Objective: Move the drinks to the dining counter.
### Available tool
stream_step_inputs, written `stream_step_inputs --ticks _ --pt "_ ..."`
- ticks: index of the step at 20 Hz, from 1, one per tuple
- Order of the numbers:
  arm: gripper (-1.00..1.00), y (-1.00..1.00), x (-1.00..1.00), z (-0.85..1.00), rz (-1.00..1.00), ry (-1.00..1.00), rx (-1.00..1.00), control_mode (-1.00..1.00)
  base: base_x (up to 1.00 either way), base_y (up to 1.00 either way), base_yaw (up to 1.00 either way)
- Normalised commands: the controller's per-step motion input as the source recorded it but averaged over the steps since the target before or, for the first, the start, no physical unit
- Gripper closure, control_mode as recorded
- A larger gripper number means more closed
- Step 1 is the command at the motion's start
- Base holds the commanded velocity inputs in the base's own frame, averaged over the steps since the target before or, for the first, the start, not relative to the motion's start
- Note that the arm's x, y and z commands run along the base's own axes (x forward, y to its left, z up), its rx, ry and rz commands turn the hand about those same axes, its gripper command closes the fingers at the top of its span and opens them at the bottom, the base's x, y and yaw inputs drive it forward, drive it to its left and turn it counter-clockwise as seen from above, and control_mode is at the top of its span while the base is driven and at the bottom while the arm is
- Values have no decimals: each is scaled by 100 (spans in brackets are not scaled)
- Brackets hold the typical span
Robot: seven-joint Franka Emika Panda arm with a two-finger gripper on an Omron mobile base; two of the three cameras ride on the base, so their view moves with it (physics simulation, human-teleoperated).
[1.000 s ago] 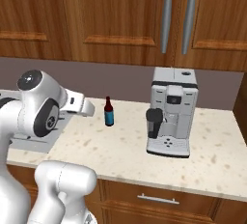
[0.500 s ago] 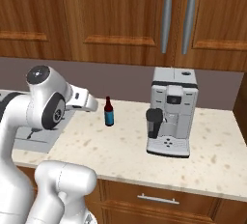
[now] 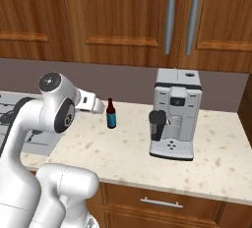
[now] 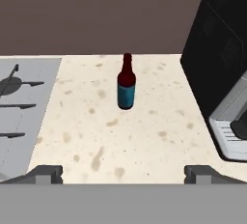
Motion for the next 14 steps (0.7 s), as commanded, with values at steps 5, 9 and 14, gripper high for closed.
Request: stream_step_inputs --ticks 5,9,14 --pt "-100 0 29 -15 0 -4 0 -100 0 0 0" --pt "-100 0 23 0 0 0 2 -100 0 0 0" --pt "-100 -5 11 0 0 0 2 -100 0 0 0"
